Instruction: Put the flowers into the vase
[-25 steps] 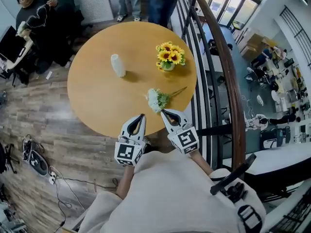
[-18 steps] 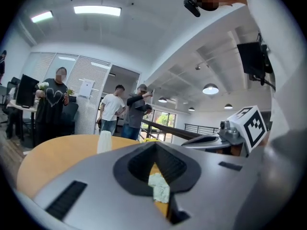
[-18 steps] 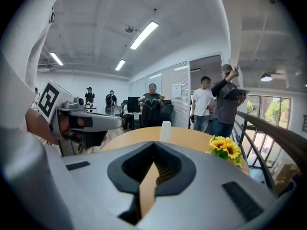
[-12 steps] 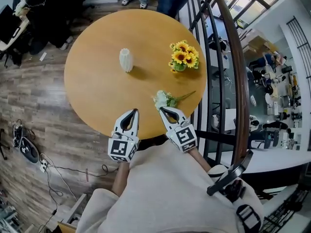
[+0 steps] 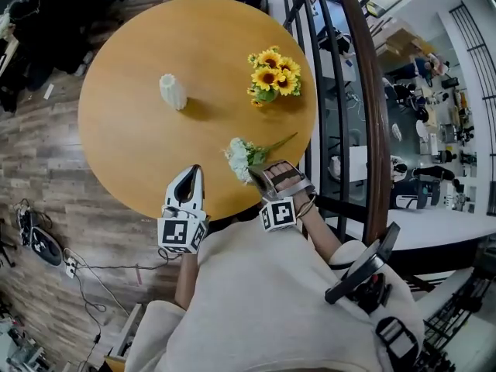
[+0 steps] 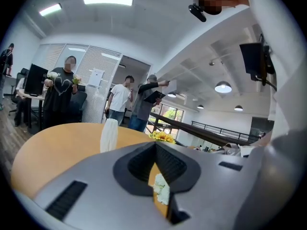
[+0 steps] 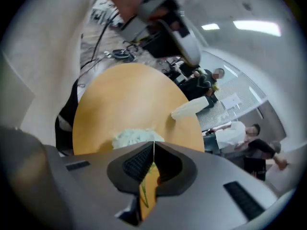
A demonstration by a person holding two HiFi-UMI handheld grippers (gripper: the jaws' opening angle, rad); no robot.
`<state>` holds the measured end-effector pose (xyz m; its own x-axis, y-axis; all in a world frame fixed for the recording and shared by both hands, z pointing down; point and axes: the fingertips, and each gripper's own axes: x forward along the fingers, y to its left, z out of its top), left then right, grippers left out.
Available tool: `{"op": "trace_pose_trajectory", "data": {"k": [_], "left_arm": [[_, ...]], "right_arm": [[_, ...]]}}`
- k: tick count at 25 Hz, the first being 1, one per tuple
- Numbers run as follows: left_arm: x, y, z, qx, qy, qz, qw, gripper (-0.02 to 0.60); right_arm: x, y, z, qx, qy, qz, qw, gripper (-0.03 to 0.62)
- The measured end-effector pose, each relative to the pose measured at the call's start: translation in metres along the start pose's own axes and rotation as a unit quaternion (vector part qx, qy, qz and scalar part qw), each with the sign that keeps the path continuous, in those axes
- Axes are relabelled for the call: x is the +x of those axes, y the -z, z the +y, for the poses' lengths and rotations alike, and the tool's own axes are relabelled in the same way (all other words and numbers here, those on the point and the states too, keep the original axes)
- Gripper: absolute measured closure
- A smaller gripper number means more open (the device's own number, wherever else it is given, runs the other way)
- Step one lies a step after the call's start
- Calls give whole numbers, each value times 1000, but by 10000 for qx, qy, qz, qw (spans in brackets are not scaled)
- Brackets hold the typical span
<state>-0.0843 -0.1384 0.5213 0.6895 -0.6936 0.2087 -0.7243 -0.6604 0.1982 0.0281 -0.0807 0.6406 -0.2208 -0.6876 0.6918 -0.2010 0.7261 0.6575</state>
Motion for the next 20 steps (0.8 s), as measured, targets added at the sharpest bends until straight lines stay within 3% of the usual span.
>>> {"op": "trace_pose_trajectory", "data": {"k": [2,7,8,10,11,16,20], "left_arm": [[7,-4,-4,2,11,15,10000,575],[10,-13,-3,-38,-95,5,9999,575],[10,-12,-4,-40,-99,7,9999,575],[11,-13,-7,-39,-110,1,9999,575],[10,-14,-8,-38,-123,-10,9999,575],[6,-15,-11,-30,-237,-36,9997,575],[1,-14,-10,-79,-381,-62,9992,575]], "right_arm": [[3,16,7,-375,-174,86,9991,585],[14,61,10,184,-574,497,9969,578],[18,71,14,315,-714,618,9950,540],[27,88,24,402,-1026,821,9905,377],[33,95,28,353,-1137,891,9889,343],[67,118,33,16,-1653,1173,9792,257],[86,118,29,-488,-1862,1128,9748,258]]}}
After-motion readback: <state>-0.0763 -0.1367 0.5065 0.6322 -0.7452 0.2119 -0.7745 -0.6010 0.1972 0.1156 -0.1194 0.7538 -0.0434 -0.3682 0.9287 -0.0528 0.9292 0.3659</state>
